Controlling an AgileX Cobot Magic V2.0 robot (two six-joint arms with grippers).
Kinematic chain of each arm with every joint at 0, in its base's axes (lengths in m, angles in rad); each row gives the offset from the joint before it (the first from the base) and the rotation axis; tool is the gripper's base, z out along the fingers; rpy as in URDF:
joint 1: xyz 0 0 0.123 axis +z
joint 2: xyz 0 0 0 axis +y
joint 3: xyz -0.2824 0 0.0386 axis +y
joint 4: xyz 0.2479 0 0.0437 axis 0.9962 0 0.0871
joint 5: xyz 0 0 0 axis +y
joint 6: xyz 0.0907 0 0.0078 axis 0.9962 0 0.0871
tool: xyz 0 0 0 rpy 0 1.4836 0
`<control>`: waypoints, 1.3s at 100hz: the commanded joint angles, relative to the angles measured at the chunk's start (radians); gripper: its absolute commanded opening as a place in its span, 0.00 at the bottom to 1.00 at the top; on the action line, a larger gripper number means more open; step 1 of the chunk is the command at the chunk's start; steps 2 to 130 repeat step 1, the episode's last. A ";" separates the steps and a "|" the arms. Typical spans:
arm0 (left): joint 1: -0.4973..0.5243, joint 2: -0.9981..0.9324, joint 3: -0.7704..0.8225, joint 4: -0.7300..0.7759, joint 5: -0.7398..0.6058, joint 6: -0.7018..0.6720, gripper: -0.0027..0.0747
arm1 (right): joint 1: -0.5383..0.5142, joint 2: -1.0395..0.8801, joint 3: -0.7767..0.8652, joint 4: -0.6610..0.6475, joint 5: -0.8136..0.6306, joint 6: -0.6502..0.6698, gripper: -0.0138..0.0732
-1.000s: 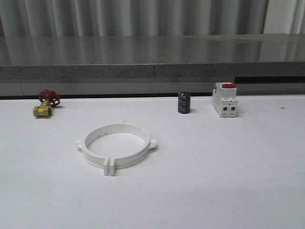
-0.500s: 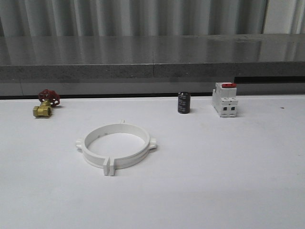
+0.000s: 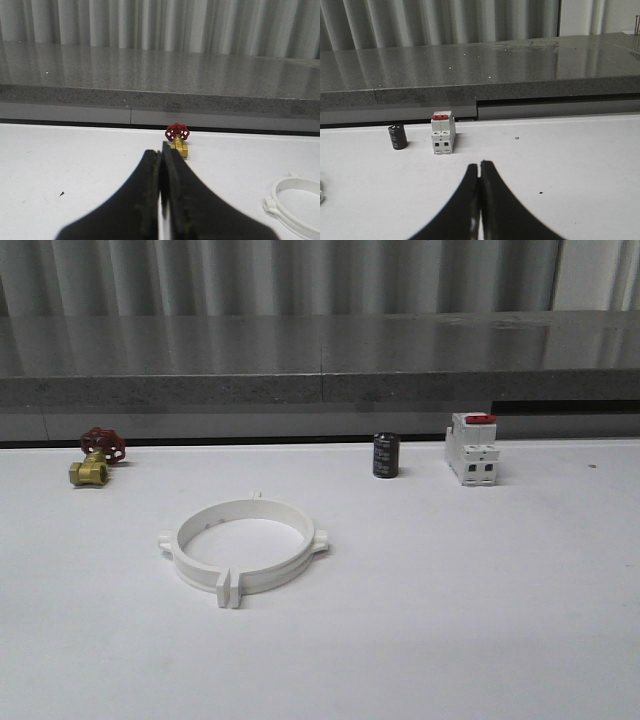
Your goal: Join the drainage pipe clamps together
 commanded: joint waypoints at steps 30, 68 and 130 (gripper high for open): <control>0.002 -0.033 0.046 0.000 -0.083 -0.001 0.01 | -0.001 -0.019 -0.020 -0.009 -0.084 -0.008 0.08; 0.002 -0.033 0.046 0.000 -0.083 -0.001 0.01 | -0.001 -0.019 -0.020 -0.009 -0.084 -0.008 0.08; 0.002 -0.033 0.046 0.000 -0.083 -0.001 0.01 | -0.001 -0.019 -0.020 -0.009 -0.084 -0.008 0.08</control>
